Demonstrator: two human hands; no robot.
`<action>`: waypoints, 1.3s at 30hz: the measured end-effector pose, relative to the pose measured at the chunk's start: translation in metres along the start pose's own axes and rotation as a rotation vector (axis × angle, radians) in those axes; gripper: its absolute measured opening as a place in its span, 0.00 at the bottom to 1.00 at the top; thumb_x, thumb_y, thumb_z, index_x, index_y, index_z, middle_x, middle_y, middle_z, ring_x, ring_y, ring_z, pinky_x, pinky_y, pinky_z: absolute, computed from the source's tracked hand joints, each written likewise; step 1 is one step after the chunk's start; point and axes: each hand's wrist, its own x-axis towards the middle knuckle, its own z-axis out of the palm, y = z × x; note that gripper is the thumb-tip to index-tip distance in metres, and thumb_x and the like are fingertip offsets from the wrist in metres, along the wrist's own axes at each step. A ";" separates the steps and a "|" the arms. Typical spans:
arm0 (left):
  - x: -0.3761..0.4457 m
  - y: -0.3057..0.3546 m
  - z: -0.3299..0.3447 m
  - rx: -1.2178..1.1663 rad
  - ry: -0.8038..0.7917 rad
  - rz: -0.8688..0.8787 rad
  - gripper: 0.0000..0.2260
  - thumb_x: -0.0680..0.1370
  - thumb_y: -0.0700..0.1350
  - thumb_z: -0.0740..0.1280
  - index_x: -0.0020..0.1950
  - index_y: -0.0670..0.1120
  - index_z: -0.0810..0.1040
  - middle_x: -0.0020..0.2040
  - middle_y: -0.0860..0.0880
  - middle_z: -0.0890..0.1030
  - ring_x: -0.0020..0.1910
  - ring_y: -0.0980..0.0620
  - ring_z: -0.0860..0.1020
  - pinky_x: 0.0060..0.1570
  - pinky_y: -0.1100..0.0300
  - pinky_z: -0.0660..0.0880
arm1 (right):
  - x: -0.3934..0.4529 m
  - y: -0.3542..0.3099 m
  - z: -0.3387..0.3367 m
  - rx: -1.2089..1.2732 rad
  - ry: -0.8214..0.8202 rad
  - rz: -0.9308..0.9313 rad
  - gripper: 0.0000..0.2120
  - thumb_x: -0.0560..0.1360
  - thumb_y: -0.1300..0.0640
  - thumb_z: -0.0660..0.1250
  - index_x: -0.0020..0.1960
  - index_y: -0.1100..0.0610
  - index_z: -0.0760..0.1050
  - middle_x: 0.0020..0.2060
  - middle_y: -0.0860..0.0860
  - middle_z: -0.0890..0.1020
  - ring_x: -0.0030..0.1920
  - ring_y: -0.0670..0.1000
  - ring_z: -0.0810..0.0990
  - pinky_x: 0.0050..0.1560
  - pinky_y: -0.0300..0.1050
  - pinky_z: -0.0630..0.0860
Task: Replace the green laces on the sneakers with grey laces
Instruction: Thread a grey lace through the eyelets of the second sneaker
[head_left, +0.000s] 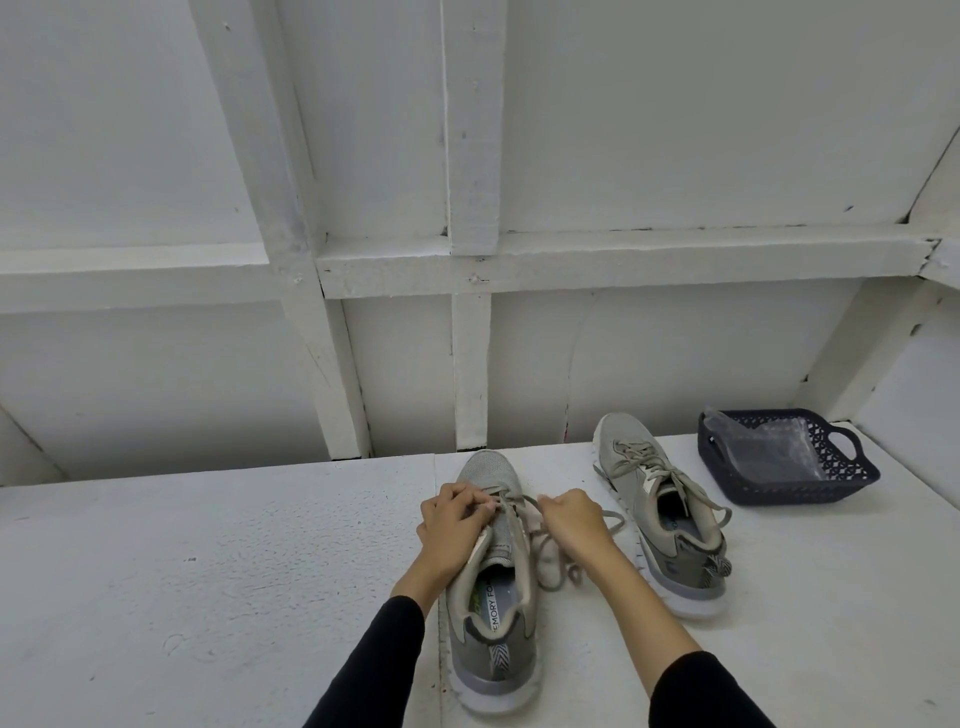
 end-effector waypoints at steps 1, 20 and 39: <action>0.000 0.000 -0.001 -0.015 -0.006 -0.007 0.04 0.78 0.49 0.66 0.46 0.57 0.80 0.56 0.62 0.71 0.63 0.53 0.62 0.63 0.51 0.59 | 0.000 0.004 -0.003 -0.017 -0.018 0.031 0.14 0.77 0.56 0.59 0.35 0.60 0.71 0.29 0.54 0.75 0.29 0.53 0.74 0.31 0.41 0.70; -0.004 0.002 0.007 -0.097 0.148 -0.028 0.05 0.74 0.44 0.70 0.45 0.55 0.78 0.53 0.57 0.77 0.60 0.53 0.66 0.62 0.52 0.62 | 0.012 0.036 -0.005 -0.302 0.192 -0.132 0.11 0.79 0.60 0.64 0.60 0.59 0.77 0.56 0.55 0.78 0.54 0.55 0.78 0.51 0.47 0.76; -0.006 0.016 -0.011 -0.225 0.025 -0.113 0.13 0.65 0.45 0.70 0.48 0.53 0.76 0.57 0.49 0.75 0.61 0.49 0.73 0.63 0.54 0.71 | -0.007 -0.024 0.003 0.515 0.317 -0.288 0.04 0.76 0.59 0.68 0.45 0.53 0.81 0.38 0.46 0.82 0.40 0.44 0.78 0.42 0.35 0.73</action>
